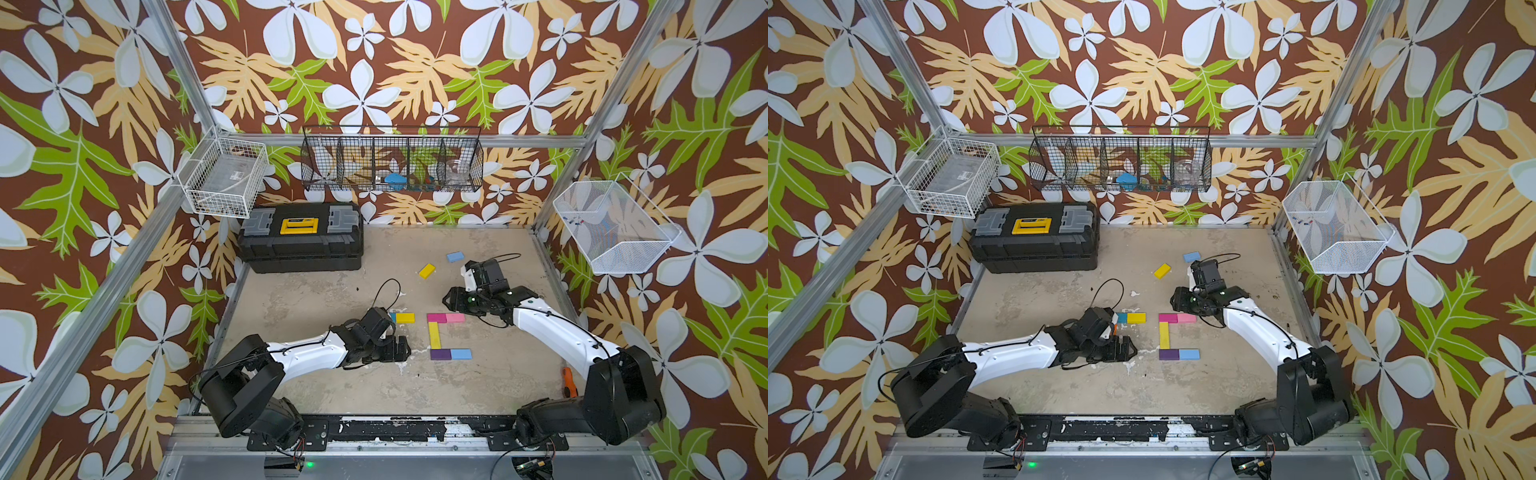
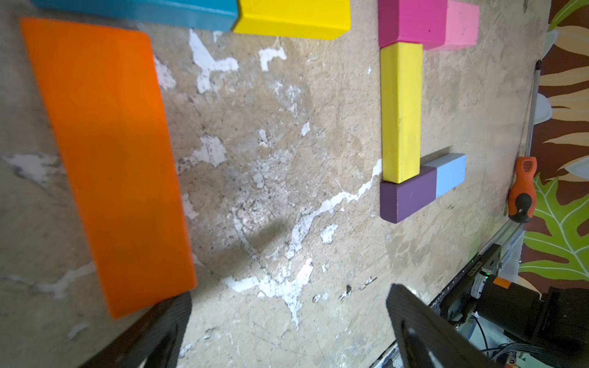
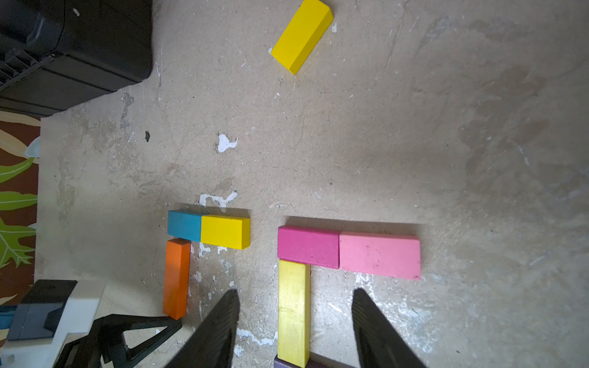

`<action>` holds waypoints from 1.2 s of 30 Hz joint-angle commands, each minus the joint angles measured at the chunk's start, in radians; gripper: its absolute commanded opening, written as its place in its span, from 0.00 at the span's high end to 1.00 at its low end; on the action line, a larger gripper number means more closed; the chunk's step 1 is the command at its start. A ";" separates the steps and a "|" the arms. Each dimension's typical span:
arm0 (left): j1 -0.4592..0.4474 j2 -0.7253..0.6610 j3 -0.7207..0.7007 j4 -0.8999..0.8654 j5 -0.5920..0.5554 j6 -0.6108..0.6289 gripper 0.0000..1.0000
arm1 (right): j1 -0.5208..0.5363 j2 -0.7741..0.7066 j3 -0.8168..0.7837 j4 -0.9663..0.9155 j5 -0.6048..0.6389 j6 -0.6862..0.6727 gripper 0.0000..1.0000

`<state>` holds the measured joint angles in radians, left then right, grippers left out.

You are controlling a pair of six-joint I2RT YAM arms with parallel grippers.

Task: Assemble the letter c with building blocks
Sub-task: Assemble the building block at the center of the board, then pick up the building block from the center of the board.

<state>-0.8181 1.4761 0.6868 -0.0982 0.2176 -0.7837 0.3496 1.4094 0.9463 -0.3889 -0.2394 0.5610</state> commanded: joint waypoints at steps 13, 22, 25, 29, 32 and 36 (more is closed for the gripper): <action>0.004 -0.035 0.031 -0.017 0.025 0.021 0.00 | 0.000 0.005 0.007 0.007 -0.008 0.002 0.42; 0.146 -0.113 0.082 -0.108 0.016 0.091 0.00 | 0.001 0.017 0.087 -0.011 -0.002 0.009 0.42; 0.201 -0.103 0.073 -0.103 0.032 0.114 0.00 | 0.001 0.047 0.130 -0.021 0.007 0.007 0.42; 0.273 -0.097 0.075 -0.081 0.037 0.135 0.00 | 0.001 0.108 0.201 -0.041 0.056 0.027 0.41; 0.321 -0.083 0.087 -0.074 0.029 0.147 0.00 | 0.002 0.188 0.280 -0.074 0.098 0.049 0.41; 0.372 -0.052 0.116 -0.078 0.035 0.173 0.00 | 0.004 0.314 0.394 -0.110 0.182 0.111 0.40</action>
<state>-0.4683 1.4124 0.7849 -0.1818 0.2447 -0.6510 0.3527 1.6695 1.2861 -0.4530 -0.1463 0.6178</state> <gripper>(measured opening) 0.996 0.598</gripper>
